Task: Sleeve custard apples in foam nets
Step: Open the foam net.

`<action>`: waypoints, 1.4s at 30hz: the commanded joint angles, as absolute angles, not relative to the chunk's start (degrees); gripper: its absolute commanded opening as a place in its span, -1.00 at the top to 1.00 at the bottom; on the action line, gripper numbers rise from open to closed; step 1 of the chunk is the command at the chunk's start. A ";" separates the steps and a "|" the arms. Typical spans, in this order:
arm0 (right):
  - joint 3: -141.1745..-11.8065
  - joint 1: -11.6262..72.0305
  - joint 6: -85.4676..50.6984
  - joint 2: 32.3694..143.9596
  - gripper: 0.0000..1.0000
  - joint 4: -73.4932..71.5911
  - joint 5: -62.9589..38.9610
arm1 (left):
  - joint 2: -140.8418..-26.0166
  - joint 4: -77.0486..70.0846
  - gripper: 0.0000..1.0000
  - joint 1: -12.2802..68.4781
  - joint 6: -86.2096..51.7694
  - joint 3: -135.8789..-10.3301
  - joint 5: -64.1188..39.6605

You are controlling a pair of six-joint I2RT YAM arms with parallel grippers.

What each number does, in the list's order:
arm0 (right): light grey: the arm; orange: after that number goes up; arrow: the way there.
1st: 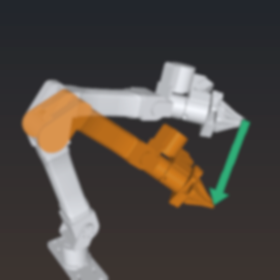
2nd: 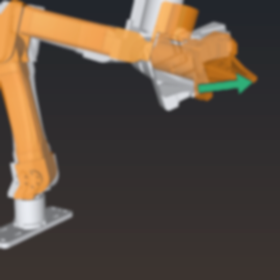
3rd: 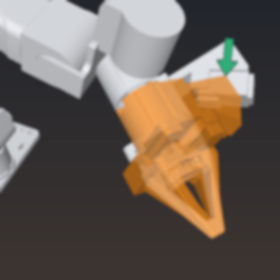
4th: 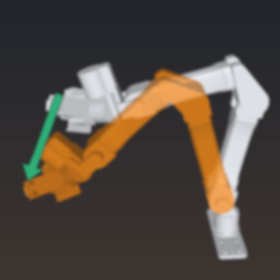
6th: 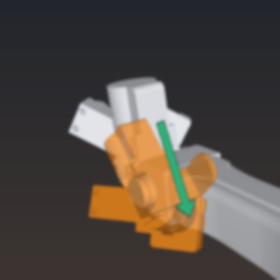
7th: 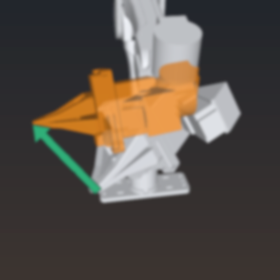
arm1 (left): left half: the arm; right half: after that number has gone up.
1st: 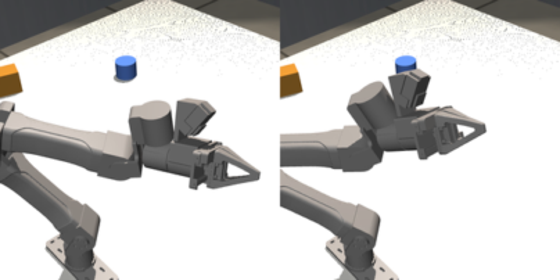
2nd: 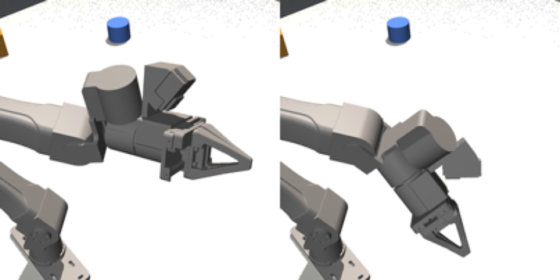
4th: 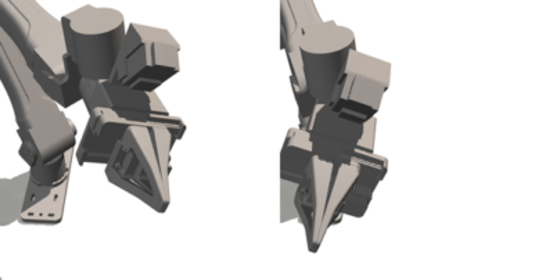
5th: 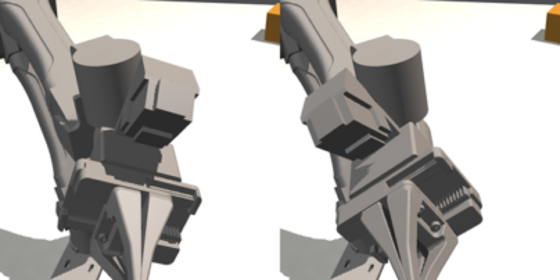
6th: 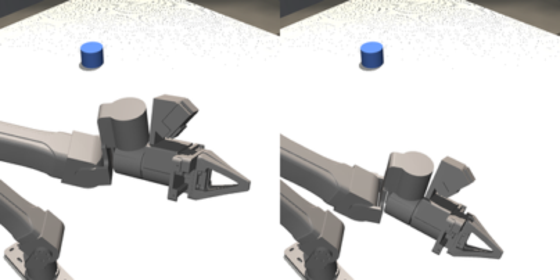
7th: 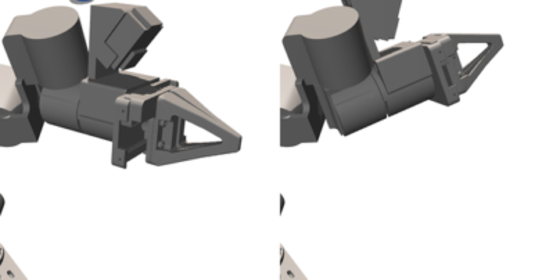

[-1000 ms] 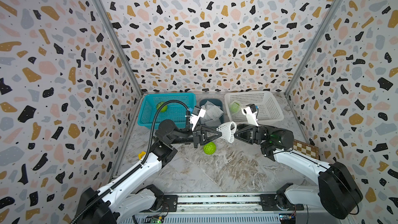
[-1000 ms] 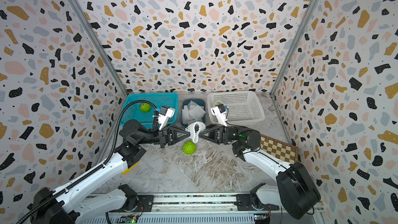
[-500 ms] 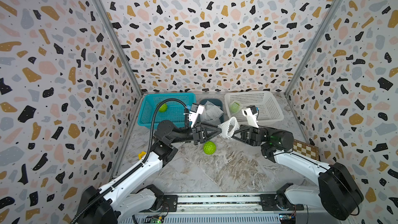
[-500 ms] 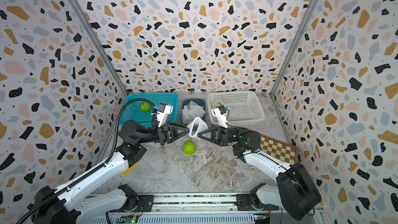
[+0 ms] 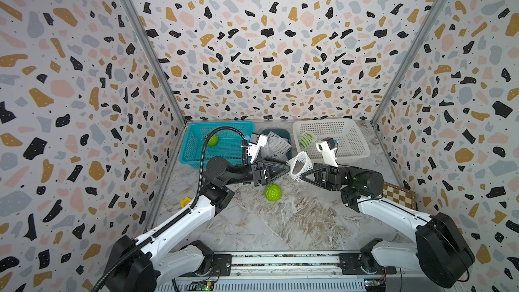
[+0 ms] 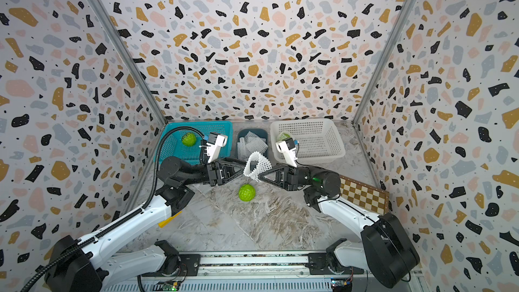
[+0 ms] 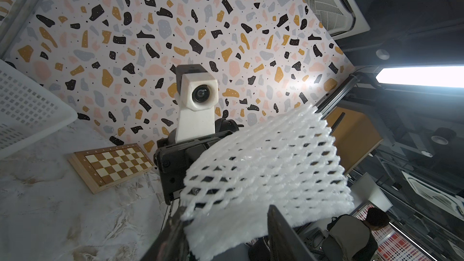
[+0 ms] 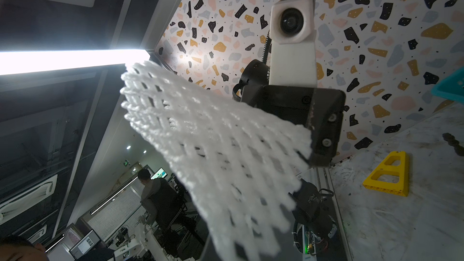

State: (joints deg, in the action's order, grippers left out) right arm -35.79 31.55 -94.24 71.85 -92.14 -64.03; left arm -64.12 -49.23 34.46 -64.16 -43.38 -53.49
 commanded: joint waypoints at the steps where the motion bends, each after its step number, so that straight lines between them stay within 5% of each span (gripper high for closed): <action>1: -35.86 31.94 -94.73 70.22 1.00 -107.22 -65.60 | -65.07 -58.32 0.03 34.02 -68.38 -43.67 -53.90; 13: -36.47 31.13 -94.66 70.24 1.00 -106.39 -66.09 | -65.15 -57.66 0.94 33.33 -69.44 -43.07 -54.26; 16: -36.99 30.71 -93.59 69.81 0.99 -105.03 -66.04 | -65.17 -57.40 1.00 33.33 -69.34 -43.06 -54.57; 19: -37.09 29.95 -91.52 68.38 0.43 -101.87 -65.28 | -65.13 -56.84 1.00 33.32 -68.99 -43.06 -54.67; 24: -37.52 27.98 -87.57 65.58 0.20 -95.77 -64.38 | -65.35 -56.46 1.00 33.37 -68.97 -42.80 -54.45; 35: -36.48 27.77 -85.69 66.27 0.60 -92.57 -62.17 | -64.97 -55.82 1.00 33.50 -68.98 -41.78 -53.27; 39: -36.74 27.76 -81.38 65.92 1.00 -84.34 -61.65 | -63.94 -52.38 1.00 33.46 -67.33 -41.08 -51.46; 42: -36.48 27.76 -78.98 65.79 1.00 -79.51 -61.44 | -62.57 -48.29 1.00 33.23 -65.52 -40.41 -48.73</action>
State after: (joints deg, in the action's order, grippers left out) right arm -35.75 27.97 -82.72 66.81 -83.81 -62.04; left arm -64.53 -50.11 33.74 -68.18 -41.21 -51.09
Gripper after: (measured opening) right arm 0.046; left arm 0.047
